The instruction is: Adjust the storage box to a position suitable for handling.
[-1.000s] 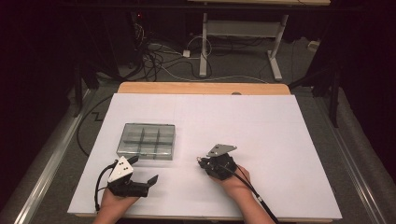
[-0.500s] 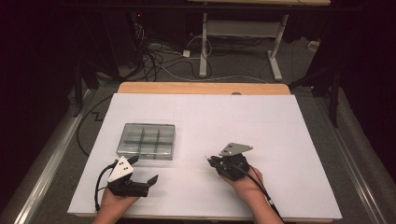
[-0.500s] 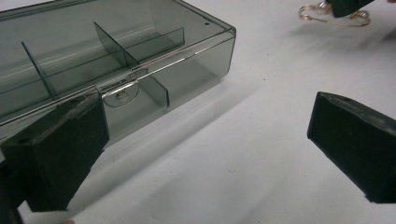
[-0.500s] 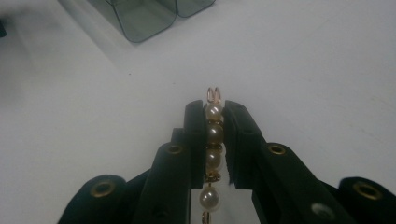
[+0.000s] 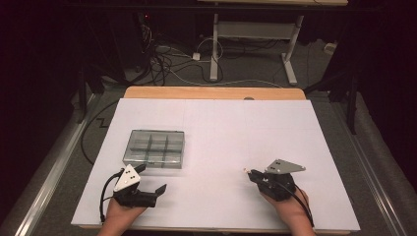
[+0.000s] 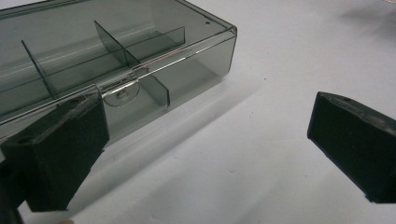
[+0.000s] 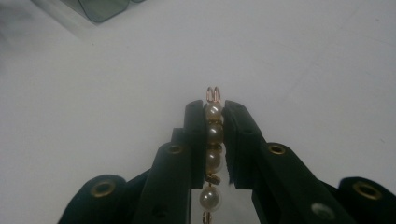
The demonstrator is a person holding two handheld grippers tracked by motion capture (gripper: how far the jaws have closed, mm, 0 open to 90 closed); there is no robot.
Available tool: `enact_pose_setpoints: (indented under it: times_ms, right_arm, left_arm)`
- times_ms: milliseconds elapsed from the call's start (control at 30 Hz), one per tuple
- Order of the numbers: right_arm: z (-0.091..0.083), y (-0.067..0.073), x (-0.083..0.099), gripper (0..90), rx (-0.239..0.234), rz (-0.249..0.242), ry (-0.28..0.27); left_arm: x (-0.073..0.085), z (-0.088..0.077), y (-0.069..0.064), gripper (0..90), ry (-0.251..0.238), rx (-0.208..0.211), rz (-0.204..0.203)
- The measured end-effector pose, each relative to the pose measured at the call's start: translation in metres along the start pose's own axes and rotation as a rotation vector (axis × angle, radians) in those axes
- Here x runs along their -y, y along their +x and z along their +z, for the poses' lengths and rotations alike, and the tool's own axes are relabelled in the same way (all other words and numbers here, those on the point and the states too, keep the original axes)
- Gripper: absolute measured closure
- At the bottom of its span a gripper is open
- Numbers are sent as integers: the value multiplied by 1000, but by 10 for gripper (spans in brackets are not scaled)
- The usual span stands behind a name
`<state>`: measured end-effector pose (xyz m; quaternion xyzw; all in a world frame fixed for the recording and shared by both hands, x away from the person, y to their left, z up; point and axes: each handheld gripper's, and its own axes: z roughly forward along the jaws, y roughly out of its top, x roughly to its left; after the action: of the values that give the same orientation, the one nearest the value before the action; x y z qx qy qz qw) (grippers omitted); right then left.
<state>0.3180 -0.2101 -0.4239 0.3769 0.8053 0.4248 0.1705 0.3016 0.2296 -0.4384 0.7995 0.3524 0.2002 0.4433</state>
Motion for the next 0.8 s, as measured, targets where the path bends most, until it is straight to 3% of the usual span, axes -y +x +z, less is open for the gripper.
enact_pose_setpoints:
  times_ms: [367, 800]
  right_arm:
    - [-38, -20, 32, 807, 61, 79, -19]
    - [-40, -29, 48, 806, 90, 105, 11]
  left_arm:
    - [0, 1, -1, 0, 6, -1, 4]
    - [0, 0, 0, 0, 1, 3, 6]
